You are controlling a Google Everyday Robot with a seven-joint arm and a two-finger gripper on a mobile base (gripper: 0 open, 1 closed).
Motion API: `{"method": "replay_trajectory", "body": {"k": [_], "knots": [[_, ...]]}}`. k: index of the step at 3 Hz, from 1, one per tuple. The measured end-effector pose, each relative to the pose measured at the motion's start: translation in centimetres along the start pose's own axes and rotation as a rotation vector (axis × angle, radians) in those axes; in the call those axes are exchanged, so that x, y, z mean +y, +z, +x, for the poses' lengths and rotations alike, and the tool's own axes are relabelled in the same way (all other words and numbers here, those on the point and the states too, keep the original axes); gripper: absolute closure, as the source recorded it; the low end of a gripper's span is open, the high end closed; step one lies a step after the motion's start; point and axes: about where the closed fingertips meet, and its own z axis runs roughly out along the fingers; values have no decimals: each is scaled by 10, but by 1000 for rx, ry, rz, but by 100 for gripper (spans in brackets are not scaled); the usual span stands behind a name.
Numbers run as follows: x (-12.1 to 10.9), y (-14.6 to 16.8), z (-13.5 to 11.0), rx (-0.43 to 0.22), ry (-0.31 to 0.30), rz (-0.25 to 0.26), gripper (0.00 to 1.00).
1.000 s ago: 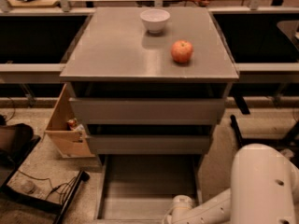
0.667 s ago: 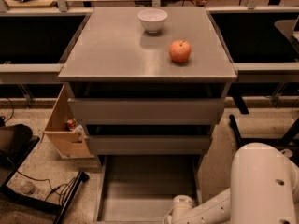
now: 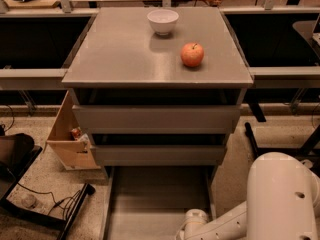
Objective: Close bottom drawer
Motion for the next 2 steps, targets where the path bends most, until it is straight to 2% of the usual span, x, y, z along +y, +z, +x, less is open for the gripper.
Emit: {"method": "replay_trajectory", "body": {"k": [1, 2], "knots": [[0, -8, -2, 0, -10, 9, 16], [1, -37, -5, -2, -42, 43, 0]]}}
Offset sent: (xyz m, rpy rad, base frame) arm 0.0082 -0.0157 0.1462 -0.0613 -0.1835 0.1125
